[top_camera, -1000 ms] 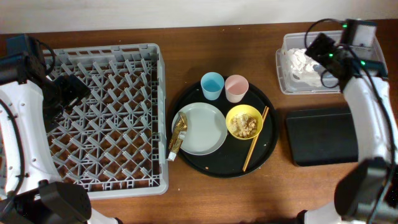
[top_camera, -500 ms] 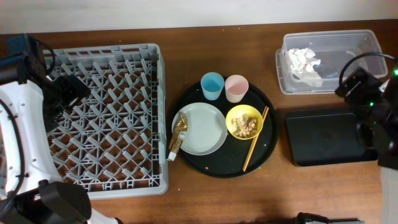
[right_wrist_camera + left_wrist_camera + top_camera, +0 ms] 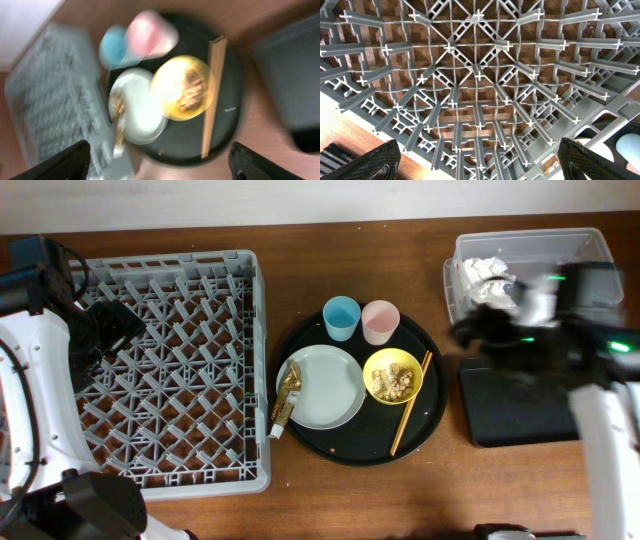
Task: Sort waste into correct bins and load items into the dishwasher rack
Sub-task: 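Return the right gripper to the plate and grasp the brown wrapper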
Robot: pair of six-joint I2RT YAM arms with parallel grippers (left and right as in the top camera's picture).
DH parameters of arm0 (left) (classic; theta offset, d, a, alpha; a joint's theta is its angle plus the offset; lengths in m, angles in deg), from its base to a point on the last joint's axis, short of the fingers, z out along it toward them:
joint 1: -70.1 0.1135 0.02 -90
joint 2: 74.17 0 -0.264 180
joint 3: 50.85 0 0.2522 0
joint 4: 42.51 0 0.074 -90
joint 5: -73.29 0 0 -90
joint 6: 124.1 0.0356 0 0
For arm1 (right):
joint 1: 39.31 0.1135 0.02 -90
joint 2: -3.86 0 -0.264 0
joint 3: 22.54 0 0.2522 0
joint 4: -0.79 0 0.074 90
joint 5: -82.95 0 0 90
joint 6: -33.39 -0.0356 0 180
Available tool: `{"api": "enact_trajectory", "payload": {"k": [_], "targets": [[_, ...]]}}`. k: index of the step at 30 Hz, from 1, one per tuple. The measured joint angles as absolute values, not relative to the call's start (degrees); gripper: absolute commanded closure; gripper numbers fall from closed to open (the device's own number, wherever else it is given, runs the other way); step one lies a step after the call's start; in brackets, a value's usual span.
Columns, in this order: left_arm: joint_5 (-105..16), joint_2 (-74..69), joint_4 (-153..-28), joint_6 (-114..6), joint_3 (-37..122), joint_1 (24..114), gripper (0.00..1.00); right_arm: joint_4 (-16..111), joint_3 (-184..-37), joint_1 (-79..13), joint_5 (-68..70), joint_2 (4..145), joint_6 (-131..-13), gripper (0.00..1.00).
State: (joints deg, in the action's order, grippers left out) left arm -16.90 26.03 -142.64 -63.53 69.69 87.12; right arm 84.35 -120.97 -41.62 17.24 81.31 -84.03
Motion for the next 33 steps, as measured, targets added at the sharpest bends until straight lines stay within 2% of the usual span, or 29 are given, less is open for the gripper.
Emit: {"api": "enact_trajectory", "payload": {"k": [4,7,12,20,23,28,30,33], "targets": [[-16.9,26.0,-142.6,-63.6,69.7,87.1,0.01,77.8,-119.5,-28.3,18.8,88.2,-84.9,0.26],[-16.9,26.0,-142.6,-63.6,69.7,87.1,0.01,72.1,-119.3,-19.0,16.9,95.7,-88.8,0.28],[-16.9,26.0,-142.6,-63.6,69.7,87.1,0.01,62.3,-118.9,-9.1,15.0,107.4,-94.9,0.28],[-16.9,26.0,-142.7,-63.6,69.7,87.1,0.01,52.1,-118.6,-3.9,12.8,118.1,-106.2,0.29],[-16.9,26.0,-142.6,-63.6,69.7,87.1,0.01,50.4,-118.6,-2.0,12.5,120.3,-108.7,0.34],[-16.9,26.0,-142.6,-63.6,69.7,87.1,0.01,49.8,-118.5,-0.3,10.7,121.5,-111.3,0.37],[-16.9,26.0,-142.6,-63.6,69.7,87.1,0.01,49.8,-118.5,0.1,9.7,121.6,-112.1,0.43],[-16.9,26.0,-142.6,-63.6,69.7,87.1,0.00,49.6,-118.5,0.5,8.8,121.7,-113.4,0.43]]}}
